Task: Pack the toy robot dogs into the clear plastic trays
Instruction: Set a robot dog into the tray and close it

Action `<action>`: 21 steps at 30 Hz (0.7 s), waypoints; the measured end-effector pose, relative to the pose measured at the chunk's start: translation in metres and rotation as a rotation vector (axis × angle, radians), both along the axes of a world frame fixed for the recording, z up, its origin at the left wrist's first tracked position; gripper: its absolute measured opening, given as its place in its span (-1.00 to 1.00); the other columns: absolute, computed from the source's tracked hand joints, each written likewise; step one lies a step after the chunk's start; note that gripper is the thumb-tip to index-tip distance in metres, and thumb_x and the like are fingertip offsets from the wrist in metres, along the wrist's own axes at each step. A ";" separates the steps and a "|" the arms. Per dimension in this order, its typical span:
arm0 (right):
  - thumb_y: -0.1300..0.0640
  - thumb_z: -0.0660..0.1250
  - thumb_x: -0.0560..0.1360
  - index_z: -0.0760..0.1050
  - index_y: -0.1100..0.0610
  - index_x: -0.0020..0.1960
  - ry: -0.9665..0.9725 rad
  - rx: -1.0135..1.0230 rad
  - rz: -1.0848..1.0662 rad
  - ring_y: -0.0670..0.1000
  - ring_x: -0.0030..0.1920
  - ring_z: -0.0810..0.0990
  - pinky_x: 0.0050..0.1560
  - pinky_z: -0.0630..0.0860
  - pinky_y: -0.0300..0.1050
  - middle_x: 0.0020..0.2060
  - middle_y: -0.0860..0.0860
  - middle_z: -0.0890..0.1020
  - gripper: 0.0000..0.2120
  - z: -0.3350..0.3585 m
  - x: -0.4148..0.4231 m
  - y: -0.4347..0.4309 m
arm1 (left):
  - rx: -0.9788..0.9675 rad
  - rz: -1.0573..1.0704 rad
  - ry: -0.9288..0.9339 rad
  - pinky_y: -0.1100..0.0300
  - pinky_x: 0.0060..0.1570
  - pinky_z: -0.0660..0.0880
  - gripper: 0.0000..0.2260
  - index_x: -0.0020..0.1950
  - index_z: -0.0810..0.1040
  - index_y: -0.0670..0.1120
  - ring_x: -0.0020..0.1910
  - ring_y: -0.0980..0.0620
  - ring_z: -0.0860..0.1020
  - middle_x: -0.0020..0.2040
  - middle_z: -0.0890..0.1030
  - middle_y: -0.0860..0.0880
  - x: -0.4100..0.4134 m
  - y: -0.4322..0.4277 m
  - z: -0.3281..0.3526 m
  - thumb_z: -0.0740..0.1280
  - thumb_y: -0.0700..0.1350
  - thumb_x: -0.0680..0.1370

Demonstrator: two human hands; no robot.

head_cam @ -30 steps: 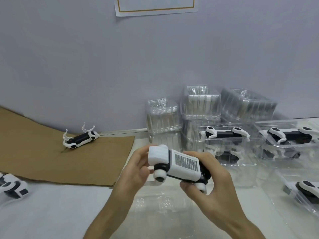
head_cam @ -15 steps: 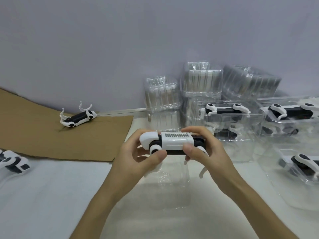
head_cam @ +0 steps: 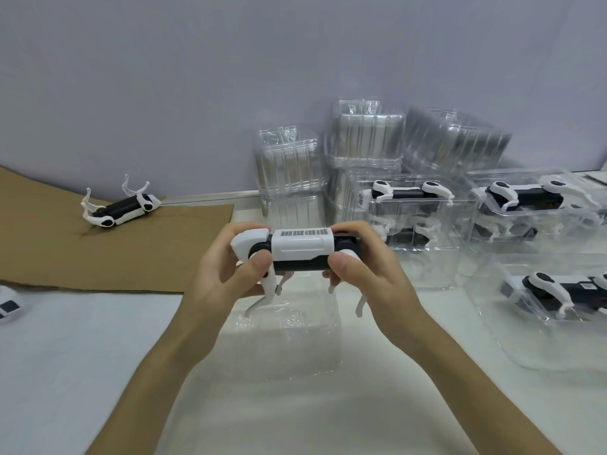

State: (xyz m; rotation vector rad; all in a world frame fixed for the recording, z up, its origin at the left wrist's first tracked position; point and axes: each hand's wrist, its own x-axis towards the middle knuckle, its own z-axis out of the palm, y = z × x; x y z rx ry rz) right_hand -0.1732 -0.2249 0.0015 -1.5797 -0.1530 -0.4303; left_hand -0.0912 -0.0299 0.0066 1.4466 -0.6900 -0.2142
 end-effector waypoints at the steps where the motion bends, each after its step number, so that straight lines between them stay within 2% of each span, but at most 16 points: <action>1: -0.13 0.38 0.42 0.52 0.02 0.12 -0.004 -0.010 0.004 0.03 -0.14 0.58 -0.12 0.57 -0.08 -0.05 0.10 0.60 -0.64 0.000 -0.001 0.000 | 0.021 0.009 -0.009 -0.10 0.03 0.65 -0.52 0.22 0.56 0.09 0.04 -0.19 0.67 0.13 0.63 -0.14 0.001 0.002 0.000 0.48 0.28 0.40; 5: -0.13 0.39 0.43 0.51 -0.04 0.13 -0.005 -0.051 0.025 0.01 -0.08 0.59 -0.04 0.55 -0.07 -0.01 0.07 0.61 -0.67 -0.001 -0.002 0.001 | 0.055 -0.082 0.021 -0.03 0.20 0.59 -0.38 0.37 0.47 0.14 0.12 -0.18 0.66 0.21 0.62 -0.12 0.004 0.005 -0.002 0.53 0.27 0.37; 7: -0.10 0.39 0.45 0.50 0.01 0.18 -0.021 -0.039 0.046 0.00 -0.06 0.61 0.01 0.57 -0.07 0.01 0.06 0.62 -0.65 -0.002 -0.002 0.000 | 0.039 -0.091 -0.006 -0.11 0.23 0.57 -0.37 0.38 0.46 0.09 0.15 -0.18 0.64 0.20 0.61 -0.14 0.004 0.005 -0.003 0.53 0.25 0.38; 9: -0.05 0.40 0.45 0.49 0.03 0.20 -0.024 -0.016 0.073 0.03 -0.02 0.62 0.04 0.58 -0.05 0.03 0.07 0.62 -0.64 -0.002 -0.003 -0.001 | 0.003 -0.073 -0.045 -0.06 0.17 0.57 -0.42 0.32 0.50 0.05 0.10 -0.19 0.62 0.13 0.61 -0.14 0.002 0.004 -0.002 0.54 0.22 0.38; 13: -0.05 0.41 0.42 0.47 -0.05 0.24 0.002 0.005 0.126 0.09 0.08 0.62 0.03 0.54 -0.15 0.09 0.06 0.61 -0.59 0.000 -0.005 -0.004 | -0.047 -0.048 -0.093 0.21 -0.09 0.58 -0.55 0.25 0.52 0.05 -0.06 0.01 0.59 0.01 0.62 0.00 -0.003 0.000 -0.002 0.50 0.07 0.41; 16: -0.10 0.43 0.42 0.48 -0.11 0.22 0.016 -0.001 0.095 0.08 0.06 0.66 -0.02 0.56 -0.22 0.09 0.02 0.63 -0.61 0.002 -0.004 -0.002 | -0.058 -0.045 -0.124 0.35 -0.29 0.50 -0.62 0.19 0.52 0.05 -0.16 0.10 0.57 -0.05 0.61 0.05 -0.006 -0.002 0.001 0.48 0.03 0.40; 19: -0.13 0.41 0.41 0.52 -0.14 0.12 -0.004 -0.007 0.032 0.07 -0.03 0.68 -0.06 0.55 -0.23 0.01 -0.04 0.66 -0.70 0.003 -0.002 0.002 | -0.061 -0.023 -0.141 0.33 -0.20 0.53 -0.61 0.17 0.52 0.07 -0.13 0.12 0.59 -0.05 0.61 0.09 -0.007 -0.002 0.002 0.48 0.08 0.39; 21: -0.13 0.41 0.41 0.51 -0.12 0.10 -0.015 -0.015 0.017 0.02 -0.06 0.66 -0.09 0.53 -0.27 -0.05 -0.08 0.66 -0.70 0.003 -0.003 0.004 | -0.054 -0.008 -0.124 0.29 -0.15 0.55 -0.52 0.20 0.52 0.09 -0.11 0.09 0.60 -0.03 0.61 0.08 -0.007 -0.003 0.002 0.52 0.19 0.35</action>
